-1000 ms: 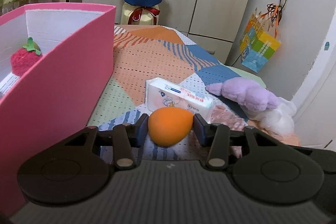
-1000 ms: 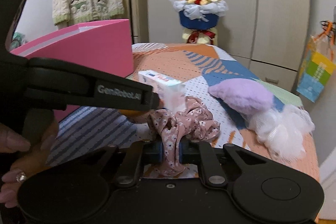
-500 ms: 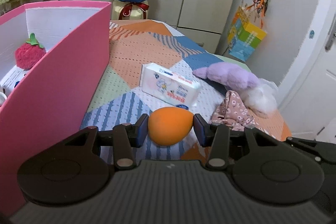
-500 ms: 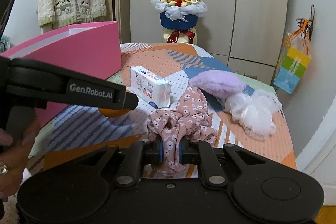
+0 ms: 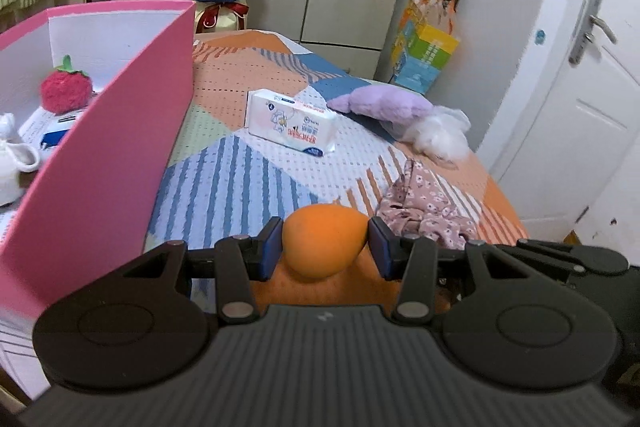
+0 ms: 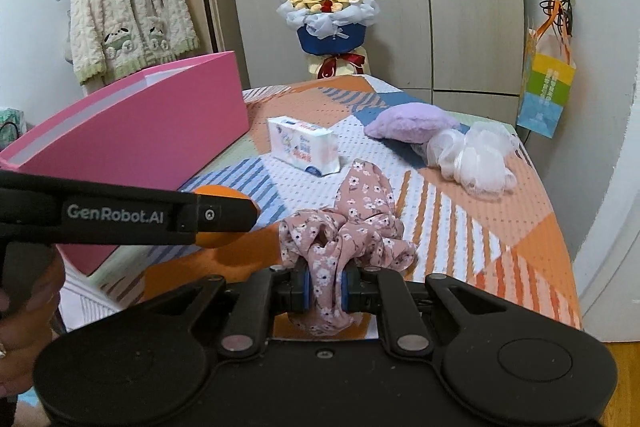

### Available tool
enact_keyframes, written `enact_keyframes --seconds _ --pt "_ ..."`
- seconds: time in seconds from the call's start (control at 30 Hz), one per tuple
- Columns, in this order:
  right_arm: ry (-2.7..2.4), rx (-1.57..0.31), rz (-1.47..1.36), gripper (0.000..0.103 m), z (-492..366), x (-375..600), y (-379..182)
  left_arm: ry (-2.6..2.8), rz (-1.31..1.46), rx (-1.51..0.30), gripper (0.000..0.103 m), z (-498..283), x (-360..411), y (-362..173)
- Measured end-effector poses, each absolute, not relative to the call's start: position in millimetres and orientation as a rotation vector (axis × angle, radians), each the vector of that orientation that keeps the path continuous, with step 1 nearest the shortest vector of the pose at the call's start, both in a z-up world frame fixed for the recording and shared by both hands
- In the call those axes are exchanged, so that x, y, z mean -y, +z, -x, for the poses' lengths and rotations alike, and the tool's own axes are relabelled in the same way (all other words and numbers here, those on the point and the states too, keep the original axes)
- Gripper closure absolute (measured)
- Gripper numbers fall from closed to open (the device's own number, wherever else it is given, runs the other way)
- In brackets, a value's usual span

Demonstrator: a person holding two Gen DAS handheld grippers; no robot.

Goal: Organize soft objects
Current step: 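Carry the orange sponge in the left tool and scrunchie in the right tool over the box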

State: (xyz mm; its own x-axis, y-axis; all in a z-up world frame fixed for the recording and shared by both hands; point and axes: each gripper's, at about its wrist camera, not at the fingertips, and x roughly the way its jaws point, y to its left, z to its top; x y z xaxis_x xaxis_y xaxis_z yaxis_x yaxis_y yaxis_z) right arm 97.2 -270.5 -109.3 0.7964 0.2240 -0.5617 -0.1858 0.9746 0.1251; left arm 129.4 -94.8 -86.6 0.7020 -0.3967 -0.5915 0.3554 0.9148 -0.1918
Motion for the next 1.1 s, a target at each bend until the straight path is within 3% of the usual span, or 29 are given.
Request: enact_keyframes --seconds 1.1 --pt "0.719 -0.802 0.026 0.087 -32.9 172.2 -28.3 -0.498 -0.009 -0.898 0.058 -47.9 -55.6 -25.3"
